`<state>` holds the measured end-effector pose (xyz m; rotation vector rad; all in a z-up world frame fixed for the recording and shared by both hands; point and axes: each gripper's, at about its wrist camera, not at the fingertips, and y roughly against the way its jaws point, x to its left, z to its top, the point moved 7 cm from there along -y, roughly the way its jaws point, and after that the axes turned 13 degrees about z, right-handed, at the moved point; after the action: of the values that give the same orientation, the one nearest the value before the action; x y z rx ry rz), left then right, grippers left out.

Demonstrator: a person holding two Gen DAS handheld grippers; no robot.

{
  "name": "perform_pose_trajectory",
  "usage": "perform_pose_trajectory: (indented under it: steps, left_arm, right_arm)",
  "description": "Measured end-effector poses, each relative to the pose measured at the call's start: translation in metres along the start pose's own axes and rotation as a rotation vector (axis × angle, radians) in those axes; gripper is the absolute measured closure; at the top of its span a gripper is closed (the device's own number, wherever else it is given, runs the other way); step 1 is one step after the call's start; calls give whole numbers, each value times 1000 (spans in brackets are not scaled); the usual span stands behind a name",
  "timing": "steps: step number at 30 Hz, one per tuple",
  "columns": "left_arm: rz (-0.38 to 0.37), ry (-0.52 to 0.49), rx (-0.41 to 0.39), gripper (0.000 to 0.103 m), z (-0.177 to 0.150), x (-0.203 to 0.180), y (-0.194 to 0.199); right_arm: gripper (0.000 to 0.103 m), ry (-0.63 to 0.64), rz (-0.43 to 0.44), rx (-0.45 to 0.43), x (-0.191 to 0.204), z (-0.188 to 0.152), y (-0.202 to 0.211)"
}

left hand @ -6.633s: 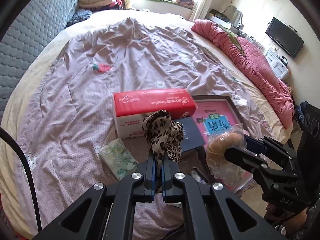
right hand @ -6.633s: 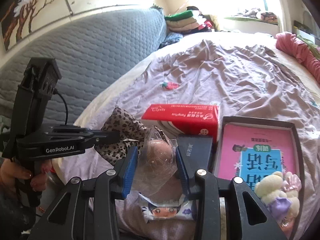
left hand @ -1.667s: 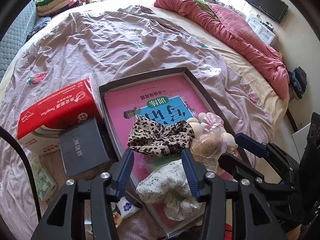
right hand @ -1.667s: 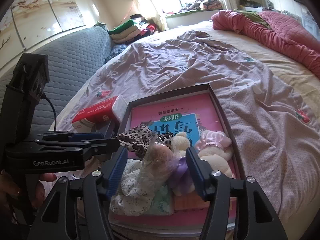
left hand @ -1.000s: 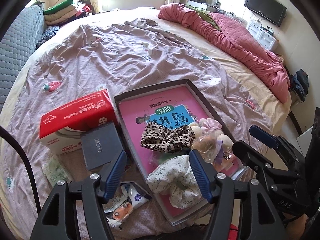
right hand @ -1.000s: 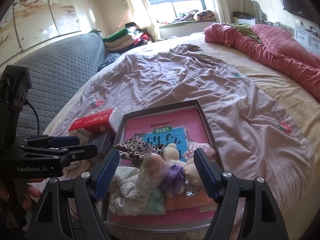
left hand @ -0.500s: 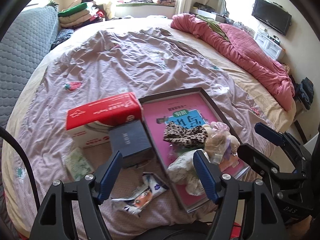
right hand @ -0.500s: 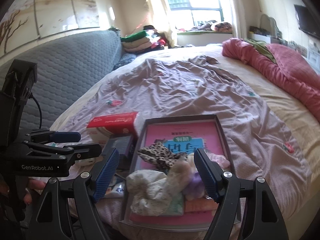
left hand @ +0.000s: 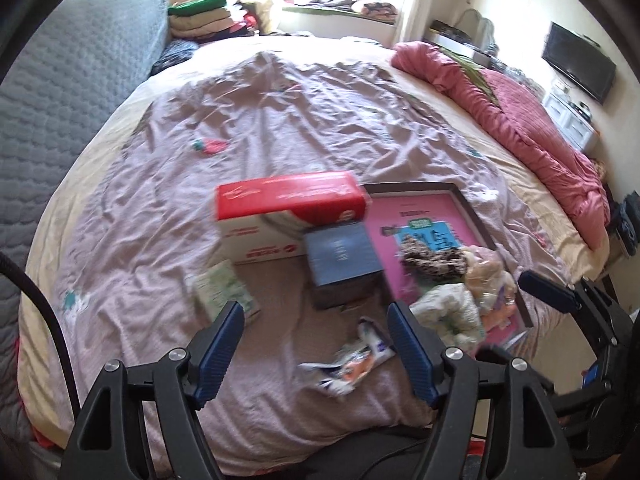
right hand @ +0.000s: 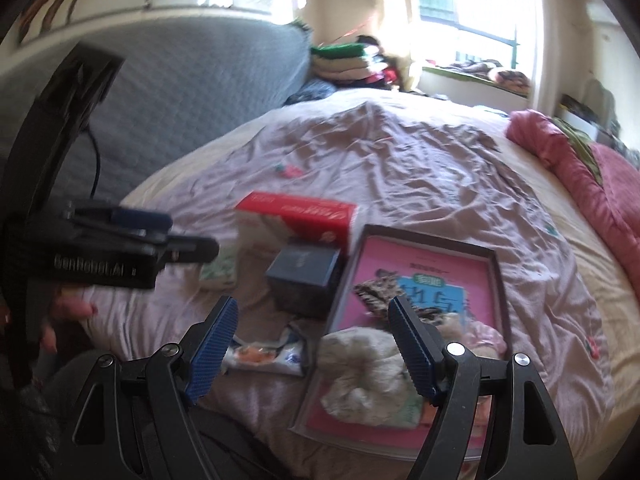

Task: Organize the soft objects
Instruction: 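Withdraw both tools from the tray back toward the pile, then grasp mint-green tissue packet with left tool while right tool grasps white snack packet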

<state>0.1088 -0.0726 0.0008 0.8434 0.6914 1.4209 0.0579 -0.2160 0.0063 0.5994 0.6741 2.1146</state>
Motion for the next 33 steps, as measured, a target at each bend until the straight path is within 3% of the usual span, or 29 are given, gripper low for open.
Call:
perform_pose_trajectory:
  steps: [12,27,33]
  left_arm:
    - [47,95,70,30,-33,64,-24]
    - [13,168,205,29,-54,83,-82]
    - [-19,224,254,29,-48,90,-110]
  right_arm:
    - [24,163,39,185,36,-28,-48]
    - [25,507,-22,447,38,-76,-129]
    - [25,639,-30,483,39,-81,-160]
